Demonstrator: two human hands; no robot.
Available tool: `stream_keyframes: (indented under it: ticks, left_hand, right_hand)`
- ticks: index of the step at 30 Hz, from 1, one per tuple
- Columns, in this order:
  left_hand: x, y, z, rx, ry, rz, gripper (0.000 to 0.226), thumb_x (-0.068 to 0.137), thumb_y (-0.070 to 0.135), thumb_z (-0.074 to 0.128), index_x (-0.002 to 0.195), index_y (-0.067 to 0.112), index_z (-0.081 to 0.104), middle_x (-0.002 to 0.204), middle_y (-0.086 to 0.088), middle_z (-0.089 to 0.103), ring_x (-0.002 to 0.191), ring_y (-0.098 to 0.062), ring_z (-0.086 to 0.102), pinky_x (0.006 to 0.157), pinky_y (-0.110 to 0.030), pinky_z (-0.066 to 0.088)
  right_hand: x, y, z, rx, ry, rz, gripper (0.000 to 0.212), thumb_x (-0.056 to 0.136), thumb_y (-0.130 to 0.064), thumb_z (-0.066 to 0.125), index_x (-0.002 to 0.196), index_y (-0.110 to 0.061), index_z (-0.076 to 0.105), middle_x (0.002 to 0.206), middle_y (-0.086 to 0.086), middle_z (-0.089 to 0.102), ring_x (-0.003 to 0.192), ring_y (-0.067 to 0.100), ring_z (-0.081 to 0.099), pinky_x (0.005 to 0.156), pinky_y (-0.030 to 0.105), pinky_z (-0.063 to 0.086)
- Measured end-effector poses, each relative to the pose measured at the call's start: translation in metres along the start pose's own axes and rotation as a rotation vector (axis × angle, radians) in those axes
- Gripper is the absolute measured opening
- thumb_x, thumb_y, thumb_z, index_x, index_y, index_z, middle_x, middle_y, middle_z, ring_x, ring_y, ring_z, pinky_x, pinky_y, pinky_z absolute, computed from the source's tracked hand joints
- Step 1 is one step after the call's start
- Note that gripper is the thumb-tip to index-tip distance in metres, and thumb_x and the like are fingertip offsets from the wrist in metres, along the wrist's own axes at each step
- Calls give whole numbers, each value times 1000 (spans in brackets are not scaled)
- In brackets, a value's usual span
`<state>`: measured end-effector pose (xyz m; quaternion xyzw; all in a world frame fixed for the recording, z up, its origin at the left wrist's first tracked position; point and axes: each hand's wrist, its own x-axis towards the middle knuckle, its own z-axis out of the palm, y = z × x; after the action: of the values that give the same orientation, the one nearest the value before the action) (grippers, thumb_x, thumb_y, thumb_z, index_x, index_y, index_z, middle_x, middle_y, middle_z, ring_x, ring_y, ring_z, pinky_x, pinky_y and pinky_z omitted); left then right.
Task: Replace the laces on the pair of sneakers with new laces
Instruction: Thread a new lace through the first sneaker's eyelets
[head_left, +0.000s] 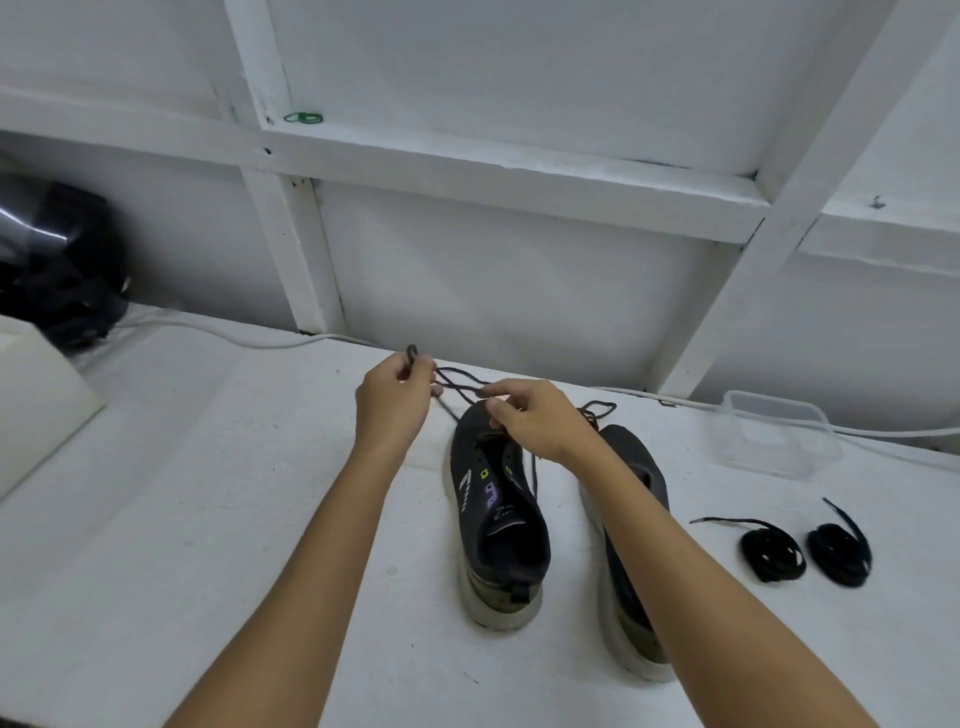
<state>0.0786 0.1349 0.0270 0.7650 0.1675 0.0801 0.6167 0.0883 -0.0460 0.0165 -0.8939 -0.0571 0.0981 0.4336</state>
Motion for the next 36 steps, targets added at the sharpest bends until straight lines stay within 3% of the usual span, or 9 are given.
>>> stream_keyframes:
  ticks: [3, 7, 10, 13, 15, 21, 29, 33, 36]
  left_hand:
    - [-5, 17, 1, 65, -184, 193, 25, 97, 40, 55, 88, 28, 75, 90, 17, 74, 97, -6, 67, 87, -29, 53]
    - [-10, 29, 6, 193, -434, 277, 30, 103, 47, 44, 116, 42, 71, 110, 22, 71, 108, 12, 58, 86, -10, 41]
    - [-6, 18, 3, 320, -447, 181, 41, 103, 56, 30, 125, 44, 62, 109, 19, 70, 105, 0, 60, 90, -26, 44]
    - [-5, 4, -4, 434, -520, 136, 37, 102, 57, 38, 101, 38, 70, 83, 12, 72, 79, -5, 64, 85, -32, 49]
    - [-7, -1, -8, 497, -585, 162, 34, 98, 56, 51, 76, 40, 70, 65, 15, 65, 62, -2, 55, 70, -26, 45]
    - [-1, 0, -26, 394, -348, 209, 33, 95, 50, 60, 78, 24, 75, 48, 12, 41, 49, -7, 33, 57, -28, 31]
    - [-9, 10, -23, 313, -380, 202, 33, 94, 52, 59, 79, 27, 75, 58, 7, 39, 56, -13, 35, 62, -29, 34]
    - [-11, 17, -16, 282, -410, 212, 30, 94, 53, 59, 82, 31, 75, 62, 6, 42, 64, -19, 39, 63, -32, 38]
    - [-10, 16, -15, 279, -390, 214, 30, 94, 52, 58, 82, 31, 75, 65, 6, 47, 66, -16, 44, 67, -30, 40]
  right_hand:
    - [-2, -5, 3, -38, -85, -60, 22, 94, -34, 63, 112, -38, 75, 75, -18, 68, 74, 2, 62, 74, 21, 48]
    - [-4, -16, 5, -59, -137, -71, 36, 96, -40, 62, 71, -14, 64, 55, -10, 50, 54, 8, 44, 60, 31, 43]
    - [-9, -16, -3, 56, -116, -21, 28, 102, -37, 53, 96, -20, 74, 81, -5, 74, 68, 8, 61, 69, 29, 53]
    - [-16, -14, -14, 190, -96, 35, 27, 105, -35, 50, 105, -23, 74, 92, -1, 77, 71, 6, 62, 57, 13, 44]
    - [-19, -12, -18, 229, -106, 58, 26, 105, -36, 50, 105, -25, 74, 93, -3, 76, 74, 6, 63, 57, 15, 45]
    - [-17, -17, -49, 573, 7, 50, 19, 102, -34, 56, 95, -26, 72, 107, -13, 72, 104, 11, 62, 85, 33, 47]
    - [-27, -55, -105, 869, 219, -183, 28, 110, -34, 35, 129, -30, 56, 63, -4, 62, 73, 15, 66, 71, 32, 52]
    - [-40, -60, -113, 901, 329, -294, 25, 104, -36, 45, 108, -23, 66, 87, -1, 72, 93, 21, 71, 72, 32, 55]
    - [-49, -52, -111, 871, 553, -271, 35, 104, -39, 47, 86, -19, 69, 86, 5, 73, 93, 22, 72, 69, 32, 56]
